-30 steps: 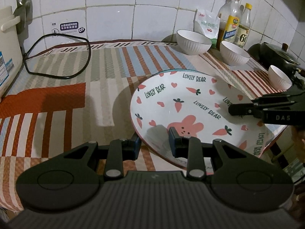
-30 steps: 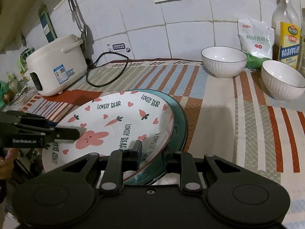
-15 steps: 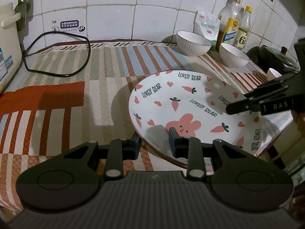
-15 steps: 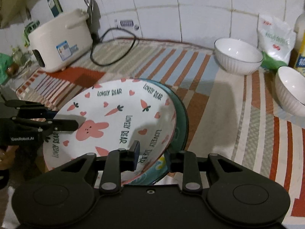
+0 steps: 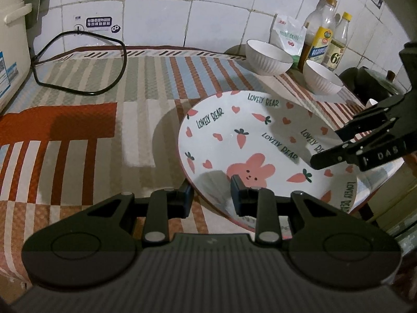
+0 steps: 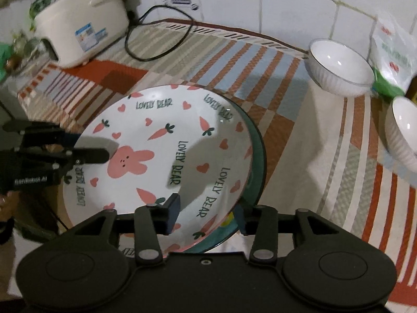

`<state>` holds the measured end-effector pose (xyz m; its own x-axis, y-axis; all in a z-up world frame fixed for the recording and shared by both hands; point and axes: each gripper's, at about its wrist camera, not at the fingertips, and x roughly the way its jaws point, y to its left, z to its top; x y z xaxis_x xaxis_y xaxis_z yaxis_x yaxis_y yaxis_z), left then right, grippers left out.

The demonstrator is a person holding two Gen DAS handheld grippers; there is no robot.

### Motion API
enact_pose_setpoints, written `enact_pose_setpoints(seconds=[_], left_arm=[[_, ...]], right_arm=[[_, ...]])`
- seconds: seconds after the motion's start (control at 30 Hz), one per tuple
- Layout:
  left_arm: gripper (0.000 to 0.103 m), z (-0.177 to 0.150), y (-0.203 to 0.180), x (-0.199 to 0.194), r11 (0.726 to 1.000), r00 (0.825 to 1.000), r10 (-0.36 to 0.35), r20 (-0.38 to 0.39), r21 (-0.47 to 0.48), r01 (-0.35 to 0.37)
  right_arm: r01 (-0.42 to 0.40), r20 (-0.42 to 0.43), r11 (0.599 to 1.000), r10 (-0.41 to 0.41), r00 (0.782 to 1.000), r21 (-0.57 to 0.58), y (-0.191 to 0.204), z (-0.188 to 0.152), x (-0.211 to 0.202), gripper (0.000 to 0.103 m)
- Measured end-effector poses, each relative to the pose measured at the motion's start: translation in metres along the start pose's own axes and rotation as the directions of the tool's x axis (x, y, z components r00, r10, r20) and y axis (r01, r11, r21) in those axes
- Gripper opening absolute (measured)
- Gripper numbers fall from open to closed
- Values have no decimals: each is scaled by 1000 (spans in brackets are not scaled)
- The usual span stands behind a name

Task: Organize plates and bowls
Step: 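Carry the LOVELY BEAR plate with both tools over the Egg plate stack, then lower the LOVELY BEAR plate onto the stack and open both tools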

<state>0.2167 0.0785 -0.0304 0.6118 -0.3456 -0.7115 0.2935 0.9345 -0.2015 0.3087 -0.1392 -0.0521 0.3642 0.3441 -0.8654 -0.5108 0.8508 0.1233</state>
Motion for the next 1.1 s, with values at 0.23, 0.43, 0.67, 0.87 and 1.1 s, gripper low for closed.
enact_pose_setpoints(seconds=[0.23, 0.43, 0.67, 0.87, 1.1], left_arm=[[29, 1, -1, 1, 1000, 1000, 12, -13, -9, -13], [29, 0, 0, -1, 1000, 1000, 4, -6, -14, -4], [29, 0, -5, -1, 1000, 1000, 21, -7, -3, -21], [29, 0, -9, -1, 999, 999, 37, -3, 11, -37], [29, -1, -11, -1, 998, 999, 51, 3, 24, -51]], right_arm=[[83, -5, 993, -84, 996, -84, 14, 0, -3, 54], [120, 36, 989, -118, 992, -83, 16, -5, -4, 51], [217, 134, 974, -207, 969, -67, 28, -20, -3, 50], [337, 237, 939, -314, 919, -61, 44, -38, -2, 45], [483, 342, 865, -416, 843, -137, 70, -56, 6, 43]])
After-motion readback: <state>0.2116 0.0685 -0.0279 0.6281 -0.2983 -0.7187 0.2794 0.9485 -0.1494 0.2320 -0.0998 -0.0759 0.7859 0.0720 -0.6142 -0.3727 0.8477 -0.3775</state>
